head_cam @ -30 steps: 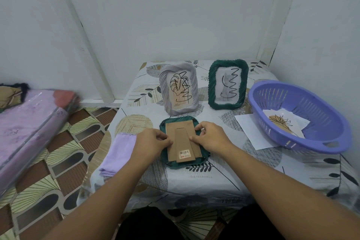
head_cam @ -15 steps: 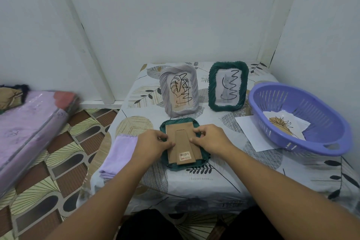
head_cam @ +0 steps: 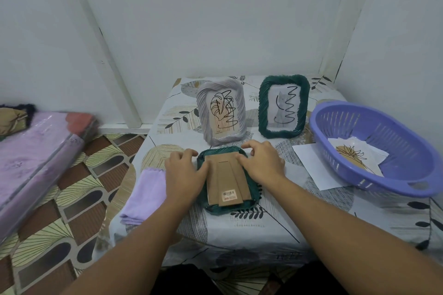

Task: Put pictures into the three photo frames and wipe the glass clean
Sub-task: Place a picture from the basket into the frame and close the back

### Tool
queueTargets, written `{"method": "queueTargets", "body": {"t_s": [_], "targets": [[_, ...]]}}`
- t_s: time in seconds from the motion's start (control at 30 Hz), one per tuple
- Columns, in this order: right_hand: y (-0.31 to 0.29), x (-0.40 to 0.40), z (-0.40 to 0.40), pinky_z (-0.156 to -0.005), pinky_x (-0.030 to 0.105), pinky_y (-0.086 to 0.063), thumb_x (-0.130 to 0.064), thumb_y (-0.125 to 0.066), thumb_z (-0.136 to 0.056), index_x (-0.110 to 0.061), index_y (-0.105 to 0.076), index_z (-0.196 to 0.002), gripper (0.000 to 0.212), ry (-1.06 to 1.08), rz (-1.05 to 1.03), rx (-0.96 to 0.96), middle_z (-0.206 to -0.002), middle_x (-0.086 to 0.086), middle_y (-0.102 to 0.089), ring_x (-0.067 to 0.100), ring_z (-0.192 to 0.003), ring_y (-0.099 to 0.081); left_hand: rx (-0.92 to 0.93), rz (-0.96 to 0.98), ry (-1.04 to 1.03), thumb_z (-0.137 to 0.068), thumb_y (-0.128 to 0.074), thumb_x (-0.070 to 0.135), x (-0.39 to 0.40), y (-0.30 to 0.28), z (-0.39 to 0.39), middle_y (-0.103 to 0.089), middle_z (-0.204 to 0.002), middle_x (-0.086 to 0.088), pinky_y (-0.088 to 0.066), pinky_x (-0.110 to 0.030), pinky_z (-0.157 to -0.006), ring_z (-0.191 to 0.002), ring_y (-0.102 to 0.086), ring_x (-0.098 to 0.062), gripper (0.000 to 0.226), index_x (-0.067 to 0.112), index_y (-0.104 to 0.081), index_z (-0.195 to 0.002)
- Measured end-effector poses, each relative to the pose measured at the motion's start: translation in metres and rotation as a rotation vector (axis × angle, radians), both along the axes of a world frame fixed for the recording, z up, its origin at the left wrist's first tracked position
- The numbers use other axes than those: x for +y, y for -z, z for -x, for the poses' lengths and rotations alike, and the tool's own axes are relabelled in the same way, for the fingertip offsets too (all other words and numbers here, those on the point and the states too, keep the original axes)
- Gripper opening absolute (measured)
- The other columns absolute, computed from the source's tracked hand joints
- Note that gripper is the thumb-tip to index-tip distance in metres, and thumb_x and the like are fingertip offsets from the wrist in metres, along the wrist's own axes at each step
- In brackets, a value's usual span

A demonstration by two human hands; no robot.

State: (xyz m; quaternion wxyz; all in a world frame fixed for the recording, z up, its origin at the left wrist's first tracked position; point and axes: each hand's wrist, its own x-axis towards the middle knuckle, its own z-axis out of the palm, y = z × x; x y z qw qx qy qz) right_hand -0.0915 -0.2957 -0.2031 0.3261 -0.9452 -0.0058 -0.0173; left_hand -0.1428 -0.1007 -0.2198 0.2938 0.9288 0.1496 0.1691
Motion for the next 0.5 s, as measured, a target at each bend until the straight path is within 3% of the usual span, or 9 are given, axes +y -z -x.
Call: {"method": "queueTargets", "body": {"t_s": [0.17, 0.33, 0.5], "targets": [[0.011, 0.003, 0.000, -0.101, 0.044, -0.039, -0.065, -0.061, -0.087, -0.046, -0.060, -0.130, 0.047, 0.008, 0.062, 0.035, -0.125, 0.001, -0.051, 0.025, -0.120, -0.054, -0.089, -0.112, -0.020, -0.086, -0.069, 0.055, 0.000, 0.019, -0.003, -0.051, -0.113, -0.005, -0.040, -0.038, -0.095, -0.109, -0.040, -0.025, 0.047, 0.022, -0.073, -0.120], [0.023, 0.000, 0.006, -0.102, 0.042, -0.036, -0.067, -0.058, -0.088, -0.050, -0.060, -0.132, 0.047, 0.016, 0.030, -0.015, -0.107, -0.006, -0.044, 0.021, -0.114, -0.053, -0.148, -0.220, -0.035, -0.086, -0.072, 0.052, -0.001, 0.023, -0.001, -0.055, -0.111, -0.008, -0.044, -0.042, -0.093, -0.107, -0.043, -0.028, 0.041, 0.020, -0.078, -0.111], [0.024, 0.001, 0.005, -0.103, 0.041, -0.033, -0.065, -0.064, -0.086, -0.047, -0.063, -0.131, 0.048, 0.034, -0.029, -0.011, -0.109, -0.006, -0.047, 0.019, -0.115, -0.052, -0.120, -0.200, -0.032, -0.087, -0.068, 0.056, -0.001, 0.024, 0.000, -0.053, -0.113, -0.006, -0.042, -0.042, -0.096, -0.110, -0.041, -0.027, 0.047, 0.020, -0.076, -0.116]]}}
